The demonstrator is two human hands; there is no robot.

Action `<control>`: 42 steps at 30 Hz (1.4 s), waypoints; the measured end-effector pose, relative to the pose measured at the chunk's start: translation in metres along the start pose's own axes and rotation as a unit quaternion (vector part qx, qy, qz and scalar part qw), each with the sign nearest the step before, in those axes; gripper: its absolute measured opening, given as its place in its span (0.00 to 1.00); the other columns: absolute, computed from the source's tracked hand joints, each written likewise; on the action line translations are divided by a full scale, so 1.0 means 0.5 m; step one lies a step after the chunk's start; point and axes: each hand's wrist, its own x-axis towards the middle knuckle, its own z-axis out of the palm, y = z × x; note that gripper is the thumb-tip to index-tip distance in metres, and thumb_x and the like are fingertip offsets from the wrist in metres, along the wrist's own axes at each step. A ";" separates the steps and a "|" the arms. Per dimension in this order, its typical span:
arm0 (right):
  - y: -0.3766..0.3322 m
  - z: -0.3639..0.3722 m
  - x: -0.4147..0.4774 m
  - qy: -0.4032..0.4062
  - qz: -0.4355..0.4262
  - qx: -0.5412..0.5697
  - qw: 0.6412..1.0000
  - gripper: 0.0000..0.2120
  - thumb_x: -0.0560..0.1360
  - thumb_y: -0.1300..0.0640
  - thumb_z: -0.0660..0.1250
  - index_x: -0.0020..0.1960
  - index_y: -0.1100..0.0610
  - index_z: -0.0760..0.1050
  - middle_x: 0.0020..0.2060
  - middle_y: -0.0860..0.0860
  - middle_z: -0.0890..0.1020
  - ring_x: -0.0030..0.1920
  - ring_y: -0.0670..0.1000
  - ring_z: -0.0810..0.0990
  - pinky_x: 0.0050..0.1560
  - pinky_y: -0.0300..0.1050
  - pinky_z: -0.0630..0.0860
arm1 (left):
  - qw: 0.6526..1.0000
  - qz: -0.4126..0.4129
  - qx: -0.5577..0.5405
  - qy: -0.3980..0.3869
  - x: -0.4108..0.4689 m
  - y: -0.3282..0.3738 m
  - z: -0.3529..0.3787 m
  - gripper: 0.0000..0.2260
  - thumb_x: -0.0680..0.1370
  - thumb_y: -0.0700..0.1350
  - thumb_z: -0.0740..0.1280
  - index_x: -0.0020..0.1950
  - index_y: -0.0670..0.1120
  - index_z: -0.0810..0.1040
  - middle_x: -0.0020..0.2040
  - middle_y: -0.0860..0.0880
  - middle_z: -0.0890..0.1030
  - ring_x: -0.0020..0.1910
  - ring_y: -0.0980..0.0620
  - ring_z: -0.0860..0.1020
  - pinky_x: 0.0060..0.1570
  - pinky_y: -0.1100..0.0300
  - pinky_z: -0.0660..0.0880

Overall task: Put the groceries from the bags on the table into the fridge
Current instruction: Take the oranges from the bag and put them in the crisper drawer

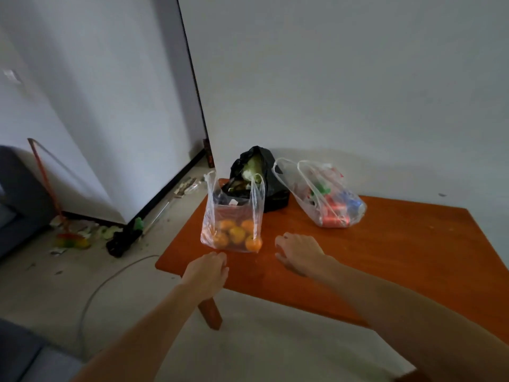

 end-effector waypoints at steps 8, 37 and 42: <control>0.000 0.024 0.293 0.001 0.063 0.035 0.997 0.11 0.82 0.50 0.56 0.59 0.54 0.71 0.51 0.51 0.77 0.45 0.49 0.77 0.41 0.41 0.70 | 0.997 0.074 -0.009 0.012 0.293 -0.182 -0.014 0.10 0.81 0.50 0.59 0.57 0.50 0.75 0.54 0.52 0.79 0.46 0.54 0.78 0.43 0.61 0.77; 0.047 0.257 0.600 -0.313 0.146 0.104 0.933 0.11 0.80 0.54 0.59 0.58 0.56 0.74 0.56 0.52 0.76 0.58 0.55 0.75 0.52 0.45 0.69 | 0.916 0.304 0.020 -0.263 0.689 -0.322 0.180 0.12 0.78 0.46 0.58 0.58 0.51 0.76 0.58 0.51 0.77 0.56 0.52 0.75 0.58 0.55 0.71; -0.009 0.283 0.499 -0.253 0.278 0.112 0.920 0.20 0.76 0.56 0.64 0.67 0.54 0.70 0.62 0.54 0.75 0.60 0.54 0.74 0.53 0.46 0.74 | 0.848 0.450 0.097 -0.265 0.671 -0.334 0.185 0.12 0.77 0.37 0.60 0.59 0.43 0.76 0.59 0.46 0.77 0.59 0.47 0.73 0.53 0.57 0.66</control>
